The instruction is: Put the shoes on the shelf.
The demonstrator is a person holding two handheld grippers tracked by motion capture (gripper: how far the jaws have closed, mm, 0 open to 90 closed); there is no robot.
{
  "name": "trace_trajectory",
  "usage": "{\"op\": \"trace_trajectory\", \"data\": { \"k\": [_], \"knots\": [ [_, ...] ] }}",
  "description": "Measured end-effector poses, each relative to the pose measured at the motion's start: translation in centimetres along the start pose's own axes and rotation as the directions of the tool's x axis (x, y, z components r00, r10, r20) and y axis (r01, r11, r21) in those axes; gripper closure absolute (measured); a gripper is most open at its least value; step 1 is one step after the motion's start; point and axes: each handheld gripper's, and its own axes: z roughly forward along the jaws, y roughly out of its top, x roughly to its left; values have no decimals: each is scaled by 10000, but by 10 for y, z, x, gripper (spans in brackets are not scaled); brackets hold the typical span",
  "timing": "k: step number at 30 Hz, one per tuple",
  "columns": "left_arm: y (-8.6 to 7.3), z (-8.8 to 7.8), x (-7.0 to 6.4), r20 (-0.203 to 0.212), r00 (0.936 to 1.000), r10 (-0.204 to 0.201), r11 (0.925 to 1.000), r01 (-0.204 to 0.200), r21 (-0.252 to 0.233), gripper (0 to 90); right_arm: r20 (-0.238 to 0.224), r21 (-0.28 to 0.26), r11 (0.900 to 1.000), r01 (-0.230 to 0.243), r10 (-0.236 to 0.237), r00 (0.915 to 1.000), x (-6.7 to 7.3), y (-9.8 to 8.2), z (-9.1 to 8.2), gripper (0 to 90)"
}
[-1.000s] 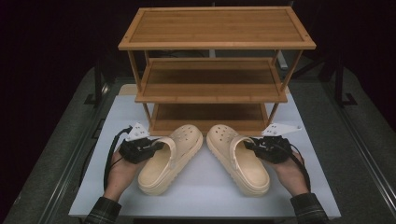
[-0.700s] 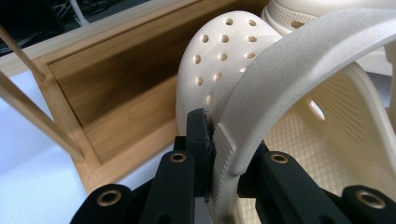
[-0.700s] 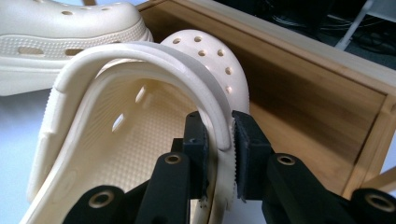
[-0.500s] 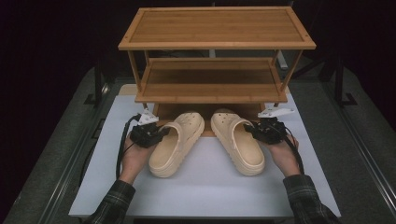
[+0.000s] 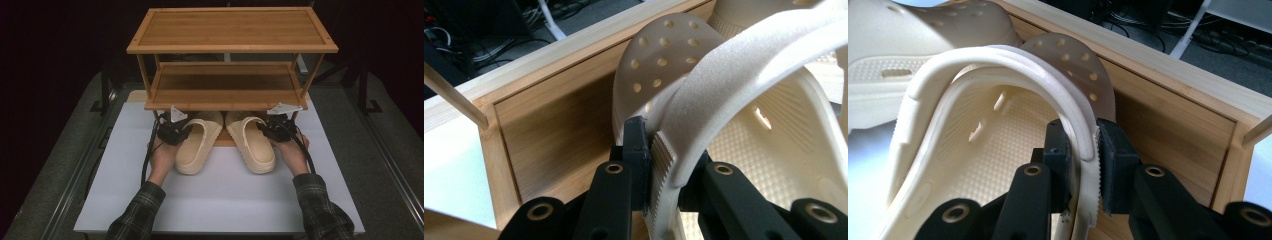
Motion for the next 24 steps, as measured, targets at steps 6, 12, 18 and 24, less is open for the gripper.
{"op": "trace_trajectory", "data": {
  "k": [6,12,18,24],
  "knots": [
    [0,6,-7,-252,9997,-18,9998,13,-182,790,117,-4,10000,-10,10,9999,2,1,5,762],
    [0,7,-10,-80,10000,-31,9999,30,-169,742,123,178,9998,-33,31,9999,6,0,14,745],
    [-1,5,-10,65,9998,-174,9997,175,-171,627,-116,10,9994,-333,334,9994,3,-1,13,613],
    [-5,-9,-4,525,9982,-276,9994,286,-181,493,-428,-23,9971,-764,762,9962,-1,-1,0,417]
  ]
}}
